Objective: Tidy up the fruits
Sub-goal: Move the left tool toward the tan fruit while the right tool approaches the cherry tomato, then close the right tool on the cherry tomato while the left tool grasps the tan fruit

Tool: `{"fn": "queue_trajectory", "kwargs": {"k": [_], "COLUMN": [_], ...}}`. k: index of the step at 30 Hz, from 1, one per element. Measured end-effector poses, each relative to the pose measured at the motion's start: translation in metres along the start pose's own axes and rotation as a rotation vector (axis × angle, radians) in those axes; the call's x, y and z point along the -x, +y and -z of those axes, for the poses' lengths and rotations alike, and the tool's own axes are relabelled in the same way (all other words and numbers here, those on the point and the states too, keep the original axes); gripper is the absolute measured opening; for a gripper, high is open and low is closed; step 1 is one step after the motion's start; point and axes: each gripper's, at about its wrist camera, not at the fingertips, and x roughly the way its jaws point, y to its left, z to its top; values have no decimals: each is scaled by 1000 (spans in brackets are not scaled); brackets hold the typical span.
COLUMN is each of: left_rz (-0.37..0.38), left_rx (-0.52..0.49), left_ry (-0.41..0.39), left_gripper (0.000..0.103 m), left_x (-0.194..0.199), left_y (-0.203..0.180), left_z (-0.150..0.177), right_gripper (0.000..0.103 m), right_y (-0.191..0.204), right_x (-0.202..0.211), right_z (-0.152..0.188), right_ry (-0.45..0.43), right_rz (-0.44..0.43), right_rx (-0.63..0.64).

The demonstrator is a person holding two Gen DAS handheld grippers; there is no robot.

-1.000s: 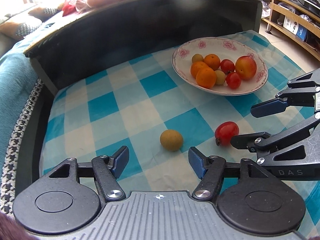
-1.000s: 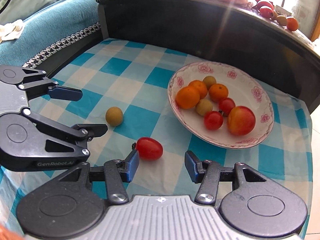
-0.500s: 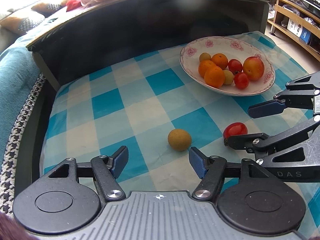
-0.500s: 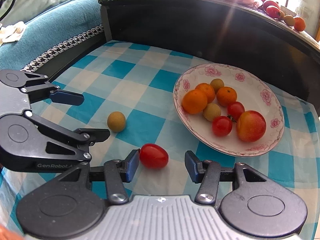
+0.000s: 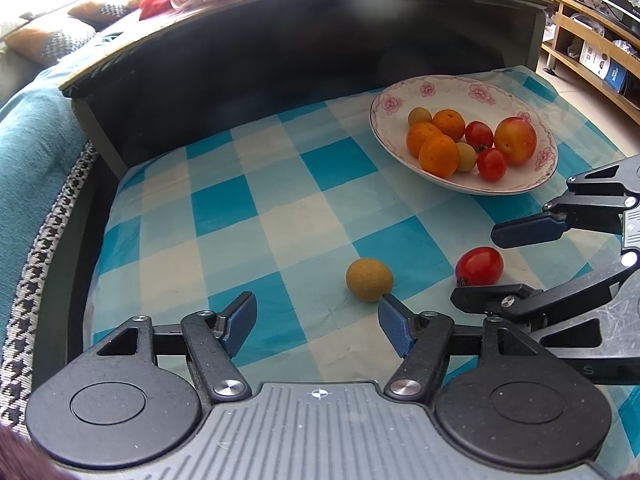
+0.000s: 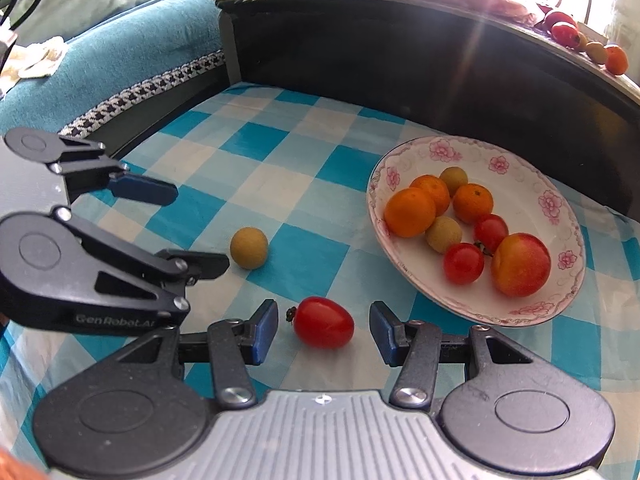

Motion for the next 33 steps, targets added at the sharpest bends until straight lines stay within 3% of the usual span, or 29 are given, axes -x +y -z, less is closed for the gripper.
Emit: {"fn": "queue_trajectory", "kwargs": {"k": [16, 24, 29, 33], "left_rz": [18, 10, 7, 5], "left_rx": [33, 34, 39, 56], "left_ry": [-21, -17, -31, -41], "left_gripper": [76, 76, 76, 76], "left_x": [-3, -6, -2, 1], "left_y": [3, 3, 7, 12], "left_z": [-1, -2, -3, -4], "right_gripper": [45, 51, 86, 89], "right_y": [4, 2, 2, 6], "right_x": [-14, -14, -15, -14], "right_z": [4, 4, 6, 13], "right_ry": [6, 6, 15, -10], "right_rz": [0, -27, -102, -103], "right_rx": [26, 4, -16, 8]}}
